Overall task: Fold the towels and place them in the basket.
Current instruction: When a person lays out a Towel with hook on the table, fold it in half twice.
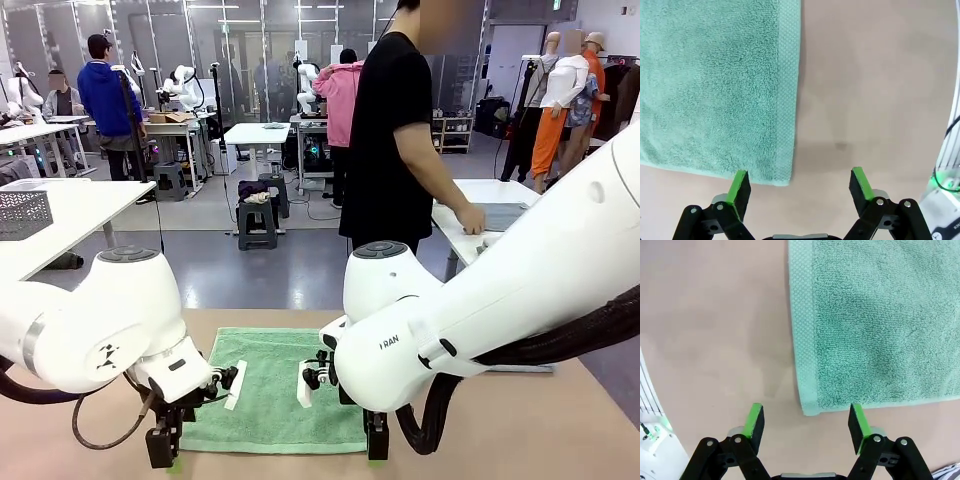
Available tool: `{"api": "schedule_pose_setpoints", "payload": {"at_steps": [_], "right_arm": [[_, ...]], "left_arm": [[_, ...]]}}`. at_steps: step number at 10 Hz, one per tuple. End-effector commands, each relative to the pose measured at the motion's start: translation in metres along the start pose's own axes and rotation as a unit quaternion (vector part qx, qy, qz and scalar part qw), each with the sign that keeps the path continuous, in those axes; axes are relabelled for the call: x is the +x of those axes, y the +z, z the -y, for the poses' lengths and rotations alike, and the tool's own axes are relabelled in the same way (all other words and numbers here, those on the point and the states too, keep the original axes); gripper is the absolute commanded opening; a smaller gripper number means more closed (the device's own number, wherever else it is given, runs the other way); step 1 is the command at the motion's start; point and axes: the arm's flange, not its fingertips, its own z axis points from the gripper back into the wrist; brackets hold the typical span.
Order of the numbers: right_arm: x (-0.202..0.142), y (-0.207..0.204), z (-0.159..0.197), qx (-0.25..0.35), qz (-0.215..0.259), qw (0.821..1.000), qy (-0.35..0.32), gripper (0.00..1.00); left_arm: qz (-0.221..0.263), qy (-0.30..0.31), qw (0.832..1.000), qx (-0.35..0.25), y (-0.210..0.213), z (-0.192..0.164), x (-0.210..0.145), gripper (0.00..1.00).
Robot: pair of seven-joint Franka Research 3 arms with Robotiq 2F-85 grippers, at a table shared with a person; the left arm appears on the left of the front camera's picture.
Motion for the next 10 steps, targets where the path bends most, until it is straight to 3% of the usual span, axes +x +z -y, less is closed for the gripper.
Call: {"api": "schedule_pose_setpoints", "payload": {"at_steps": [1, 10], "right_arm": [[-0.002, -0.0047, -0.0053, -0.007, 0.007, 1.0, -0.008, 0.85], [-0.0038, -0.0125, -0.002, 0.003, 0.024, 1.0, -0.016, 0.85]], "left_arm": [[-0.011, 0.006, 1.0, 0.015, -0.0052, -0.0087, 0.0091, 1.0], [-0.025, -0.008, 1.0, 0.015, -0.0143, -0.0167, 0.0157, 1.0]]}}
